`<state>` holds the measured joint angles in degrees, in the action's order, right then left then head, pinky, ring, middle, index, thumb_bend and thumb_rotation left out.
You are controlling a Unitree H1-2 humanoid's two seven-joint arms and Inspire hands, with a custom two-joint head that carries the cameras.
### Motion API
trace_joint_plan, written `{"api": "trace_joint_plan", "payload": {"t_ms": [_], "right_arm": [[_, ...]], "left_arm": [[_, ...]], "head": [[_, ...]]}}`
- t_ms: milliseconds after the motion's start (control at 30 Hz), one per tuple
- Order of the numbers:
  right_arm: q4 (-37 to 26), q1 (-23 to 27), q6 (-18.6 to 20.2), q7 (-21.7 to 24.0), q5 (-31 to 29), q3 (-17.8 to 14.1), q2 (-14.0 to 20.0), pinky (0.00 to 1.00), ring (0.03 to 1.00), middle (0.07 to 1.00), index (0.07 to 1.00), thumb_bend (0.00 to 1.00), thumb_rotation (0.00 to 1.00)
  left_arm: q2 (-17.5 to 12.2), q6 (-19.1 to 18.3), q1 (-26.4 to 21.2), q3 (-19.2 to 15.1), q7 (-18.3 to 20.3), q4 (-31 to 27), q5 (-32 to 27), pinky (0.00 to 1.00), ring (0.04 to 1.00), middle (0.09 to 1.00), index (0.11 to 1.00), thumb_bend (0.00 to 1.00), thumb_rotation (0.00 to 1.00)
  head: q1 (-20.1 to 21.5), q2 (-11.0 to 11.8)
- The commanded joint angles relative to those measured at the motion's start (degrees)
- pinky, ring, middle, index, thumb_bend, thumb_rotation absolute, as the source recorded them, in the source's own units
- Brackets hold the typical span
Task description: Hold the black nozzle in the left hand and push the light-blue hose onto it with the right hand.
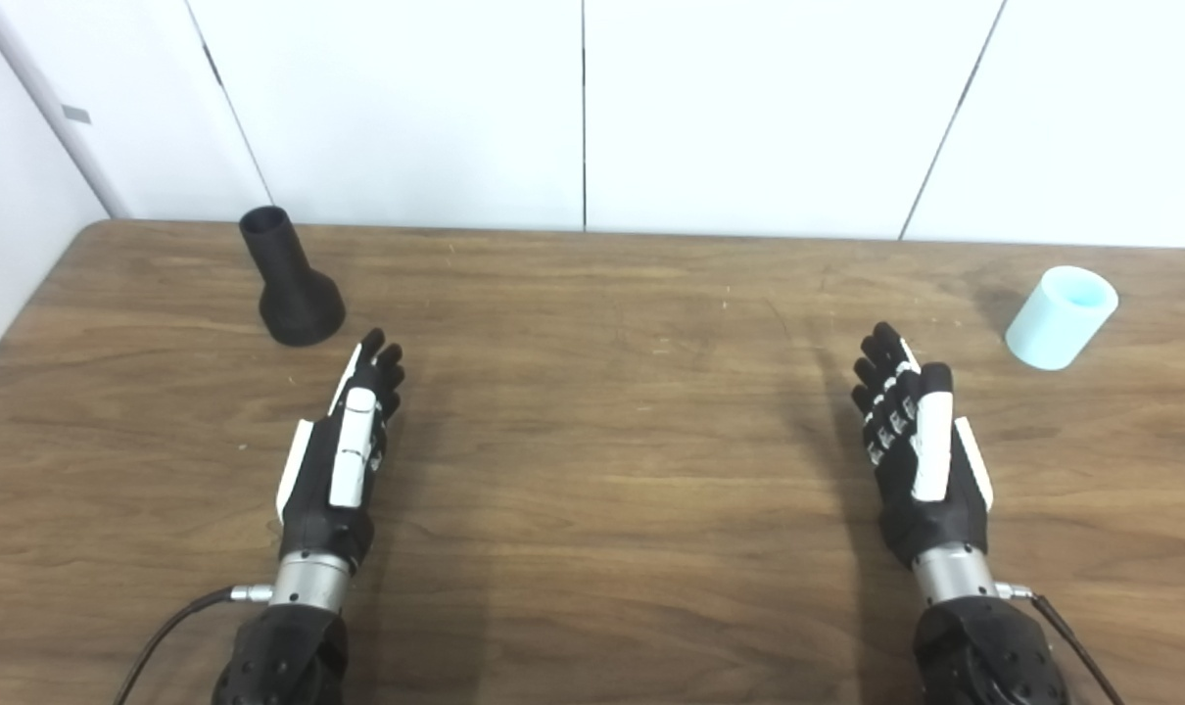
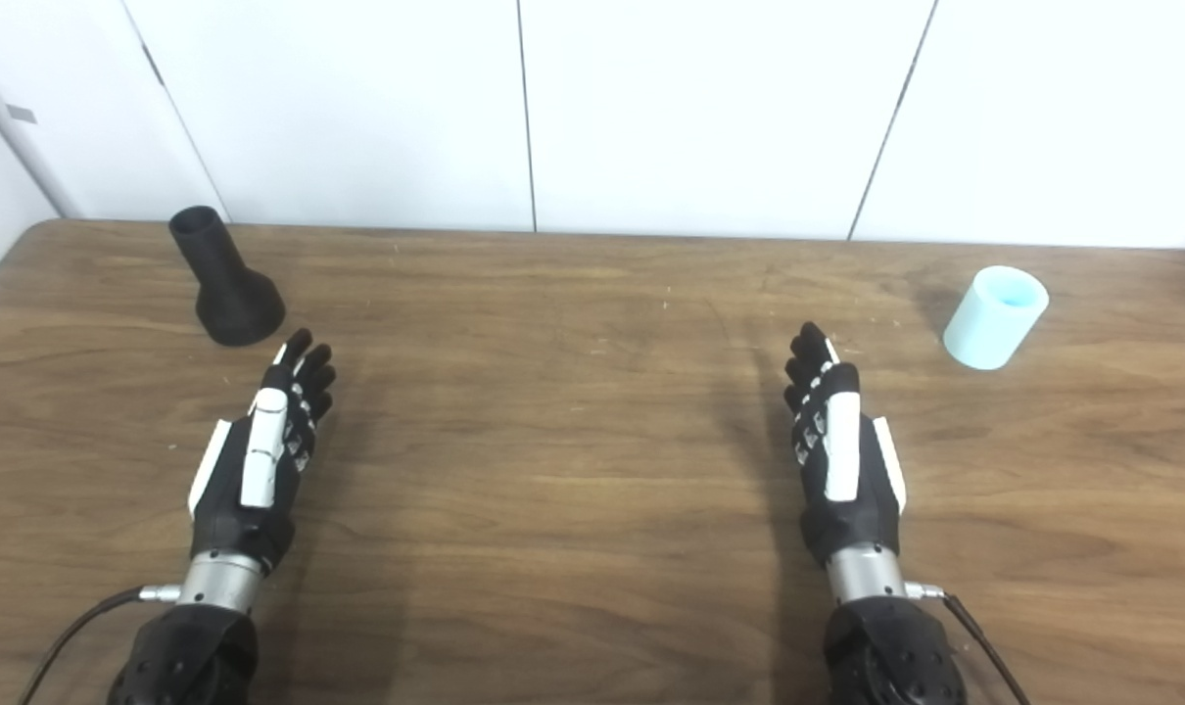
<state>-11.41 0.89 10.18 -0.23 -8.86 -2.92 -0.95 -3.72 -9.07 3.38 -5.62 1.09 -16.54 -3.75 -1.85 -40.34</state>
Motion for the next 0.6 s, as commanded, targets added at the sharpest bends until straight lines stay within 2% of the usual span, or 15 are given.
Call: {"api": "trace_joint_plan", "payload": {"t_ms": [0,567], "right_arm": [[-1.85,1.24,-1.71,0.13,0.22,0.29,-0.38,1.00,0.993,0.972,0.969,0.52,1.00],[-1.93,1.44,-1.59,0.13,0.72,0.20,-0.45,1.00,0.980,0.968,0.970,0.51,1.00]], "left_arm": [[-0.46,1.78,-1.01,-0.10,0.24,-1.09,-0.52,1.00,0.981,0.967,0.976,0.45,1.00],[-0.61,1.39,-1.11,0.00,0.20,-1.45,-0.29,1.00,0.982,0.966,0.975,0.45,1.00]], "head": [[-0.06,-0.06],[1.29,-0.63]]}}
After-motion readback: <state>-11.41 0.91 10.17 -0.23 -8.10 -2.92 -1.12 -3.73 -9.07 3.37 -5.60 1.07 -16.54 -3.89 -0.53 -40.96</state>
